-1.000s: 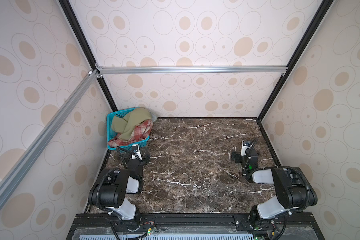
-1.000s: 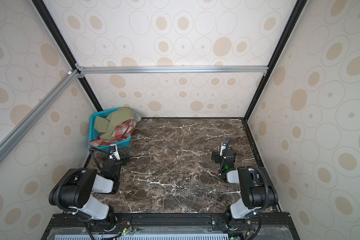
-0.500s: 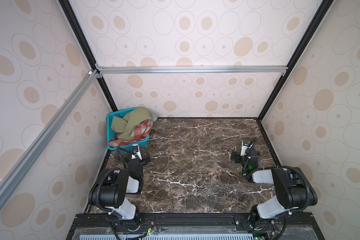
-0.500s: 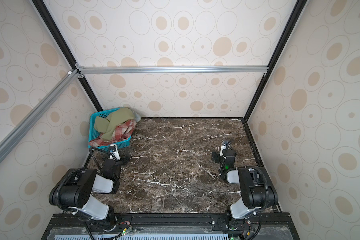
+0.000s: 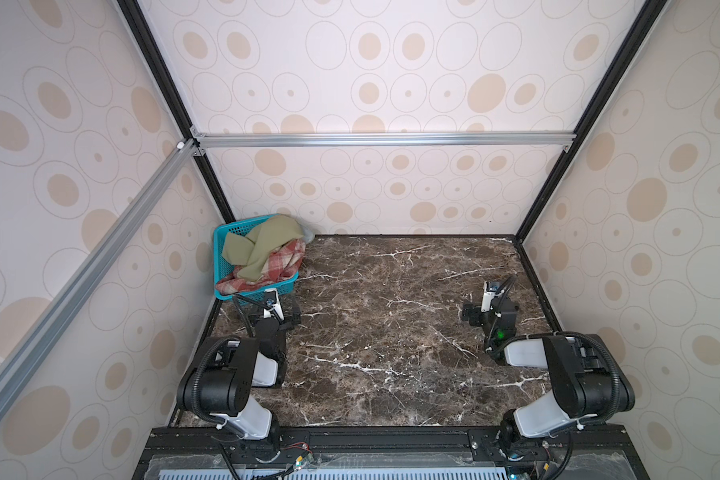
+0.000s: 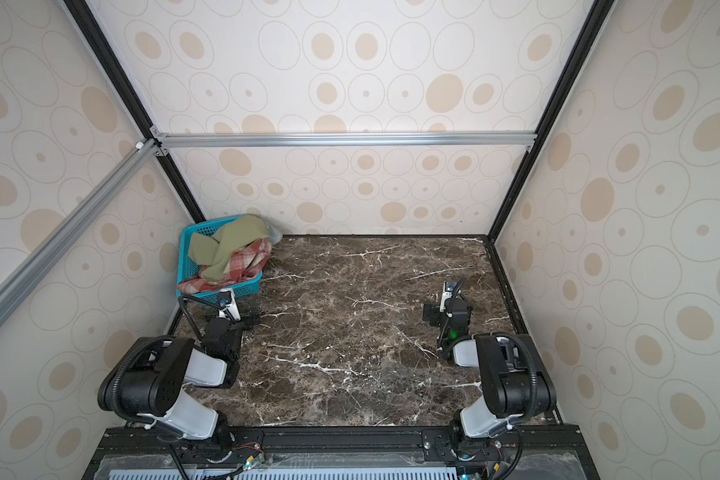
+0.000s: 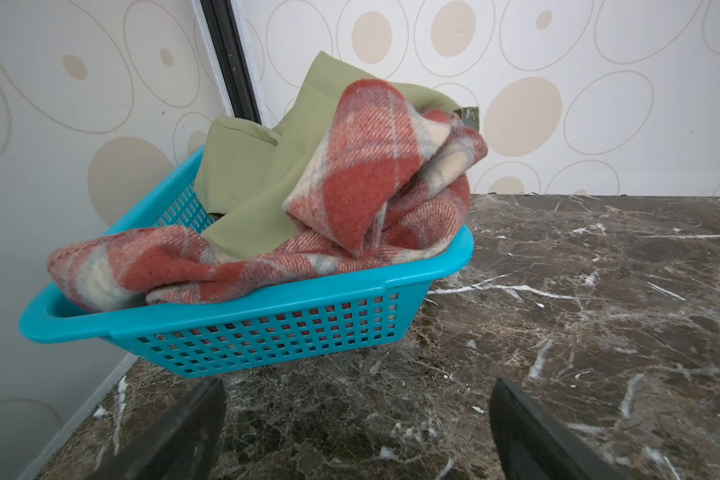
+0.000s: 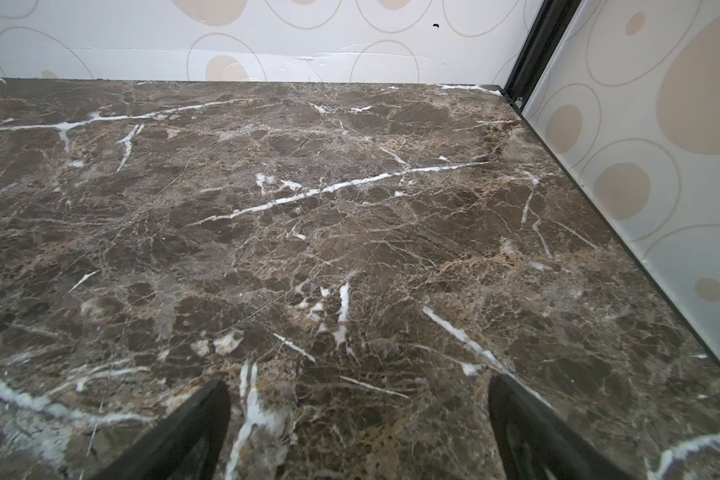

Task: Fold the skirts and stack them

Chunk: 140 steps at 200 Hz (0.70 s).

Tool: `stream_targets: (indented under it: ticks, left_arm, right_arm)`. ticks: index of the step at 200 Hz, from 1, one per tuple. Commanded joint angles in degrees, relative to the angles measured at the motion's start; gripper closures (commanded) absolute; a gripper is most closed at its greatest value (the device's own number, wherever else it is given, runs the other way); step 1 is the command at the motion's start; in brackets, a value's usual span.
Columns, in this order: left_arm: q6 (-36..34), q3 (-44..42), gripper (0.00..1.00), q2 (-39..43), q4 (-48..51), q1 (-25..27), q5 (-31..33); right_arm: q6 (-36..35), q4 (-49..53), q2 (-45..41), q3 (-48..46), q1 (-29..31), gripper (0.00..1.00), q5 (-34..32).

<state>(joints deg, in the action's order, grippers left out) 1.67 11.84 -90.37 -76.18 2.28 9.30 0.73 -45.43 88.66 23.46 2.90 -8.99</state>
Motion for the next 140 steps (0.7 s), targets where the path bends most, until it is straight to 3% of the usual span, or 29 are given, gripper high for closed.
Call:
stream_targets:
  ticks: [1,20,38,47,68,87,113,140]
  left_arm:
    - [-0.6,1.2,0.01,-0.2,-1.2,0.2,-0.2]
    - [-0.8,0.9,0.09,-0.1,-1.7,0.3,0.0]
    - [-1.4,1.8,0.11,3.2,1.4,2.1,5.1]
    - [-1.5,4.5,0.12,7.3,9.3,2.8,8.1]
    - [5.2,15.4,0.14,13.3,33.3,2.9,14.2]
    - [9.7,23.4,0.15,14.9,46.3,2.9,15.4]
    - [11.9,32.3,0.08,14.4,57.1,2.4,11.6]
    - [13.6,47.2,0.03,7.1,73.7,0.6,5.4]
  right_arm:
    - [-0.6,-0.5,-0.5,0.6,0.3,0.01,0.0]
    - [-0.6,-0.5,-0.6,0.5,0.3,0.00,-0.1]
    - [-0.9,-1.0,-0.8,0.2,0.3,0.09,0.5]
    - [-1.7,-1.1,-1.8,0.8,0.7,0.16,0.3]
    - [-2.4,19.0,-8.6,8.8,2.7,0.24,-3.3]
    - [1.3,25.6,-11.5,13.5,2.8,0.24,-1.8]
    - [5.7,33.4,-12.7,19.4,3.1,0.23,4.9]
    - [8.6,40.0,-11.6,22.8,3.6,0.24,9.4]
